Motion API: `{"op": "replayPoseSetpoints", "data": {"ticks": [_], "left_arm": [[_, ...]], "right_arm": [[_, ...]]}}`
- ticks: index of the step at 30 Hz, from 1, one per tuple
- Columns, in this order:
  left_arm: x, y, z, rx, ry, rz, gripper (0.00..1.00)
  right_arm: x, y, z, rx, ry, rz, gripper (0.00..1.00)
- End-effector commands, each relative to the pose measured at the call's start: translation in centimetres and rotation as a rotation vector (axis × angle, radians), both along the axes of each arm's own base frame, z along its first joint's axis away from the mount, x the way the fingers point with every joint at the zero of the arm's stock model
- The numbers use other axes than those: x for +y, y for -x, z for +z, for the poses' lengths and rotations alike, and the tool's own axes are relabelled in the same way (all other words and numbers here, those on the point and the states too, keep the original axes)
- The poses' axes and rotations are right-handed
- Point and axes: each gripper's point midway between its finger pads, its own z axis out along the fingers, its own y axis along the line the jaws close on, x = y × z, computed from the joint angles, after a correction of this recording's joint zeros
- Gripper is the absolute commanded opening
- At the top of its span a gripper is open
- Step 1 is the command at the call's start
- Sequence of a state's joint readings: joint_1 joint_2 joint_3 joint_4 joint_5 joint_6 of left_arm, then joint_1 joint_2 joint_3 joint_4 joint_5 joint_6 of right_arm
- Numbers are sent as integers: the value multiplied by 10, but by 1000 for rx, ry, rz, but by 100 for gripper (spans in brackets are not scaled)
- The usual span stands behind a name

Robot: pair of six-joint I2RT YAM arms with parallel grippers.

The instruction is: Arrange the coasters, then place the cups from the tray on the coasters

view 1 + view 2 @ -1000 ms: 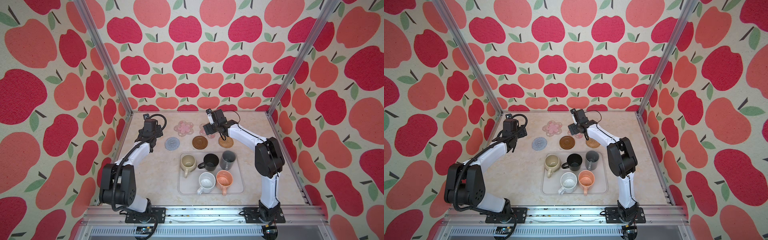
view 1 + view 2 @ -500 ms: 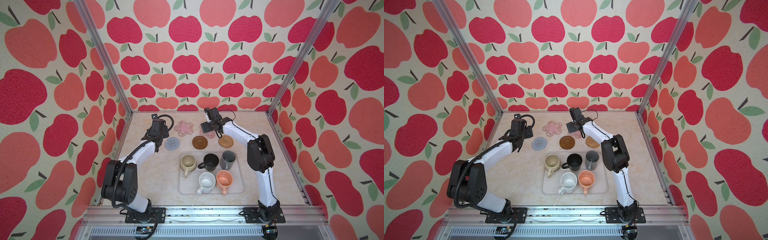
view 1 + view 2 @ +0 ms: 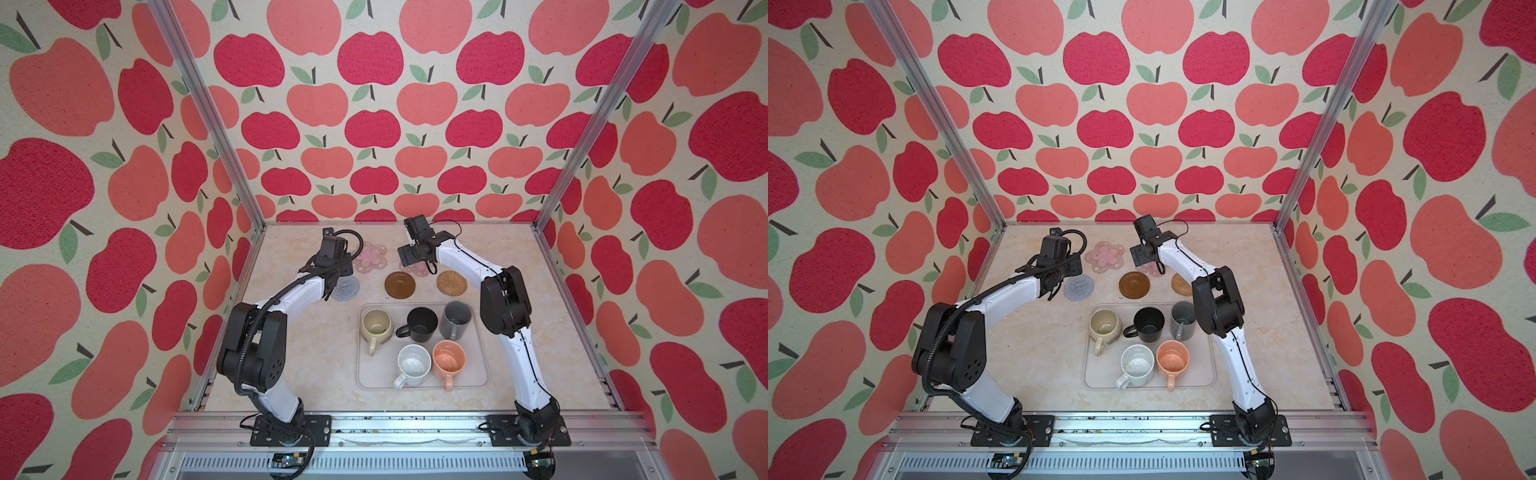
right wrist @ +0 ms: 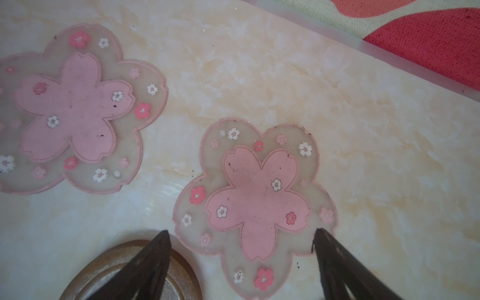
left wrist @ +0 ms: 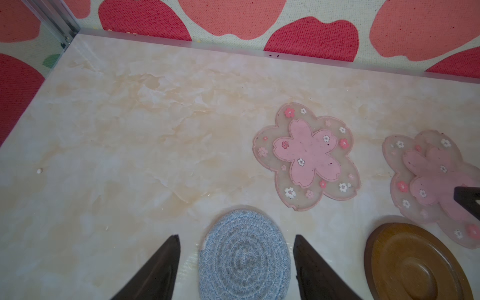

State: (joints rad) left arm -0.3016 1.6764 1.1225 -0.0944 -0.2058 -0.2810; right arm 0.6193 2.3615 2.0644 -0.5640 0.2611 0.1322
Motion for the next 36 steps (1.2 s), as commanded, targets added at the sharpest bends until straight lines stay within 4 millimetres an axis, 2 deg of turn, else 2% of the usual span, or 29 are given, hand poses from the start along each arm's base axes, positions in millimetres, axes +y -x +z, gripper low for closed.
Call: {"op": "replayPoseSetpoints", "data": {"ticks": [1,7,14,19,24,30,36], "left_arm": [[-17,4,-11,57,34,-28,70],[-24,17,-32,156,34,-22,66],[-24,38,-70,303,10,-4,60],[-23,43,-88,375,-21,12,59],[-20,45,-105,435,-35,42,50],[-6,49,-120,477,-35,111,30],[20,60,-127,517,-39,189,27]], "right_arm": [[3,6,-5,32,10,-11,88],[-4,12,3,25,18,-22,88],[-19,31,9,37,15,-43,88],[-29,42,13,30,18,-52,88],[-38,49,25,9,21,-58,88],[-45,55,36,-17,23,-62,88],[-52,60,39,-24,29,-65,88]]}}
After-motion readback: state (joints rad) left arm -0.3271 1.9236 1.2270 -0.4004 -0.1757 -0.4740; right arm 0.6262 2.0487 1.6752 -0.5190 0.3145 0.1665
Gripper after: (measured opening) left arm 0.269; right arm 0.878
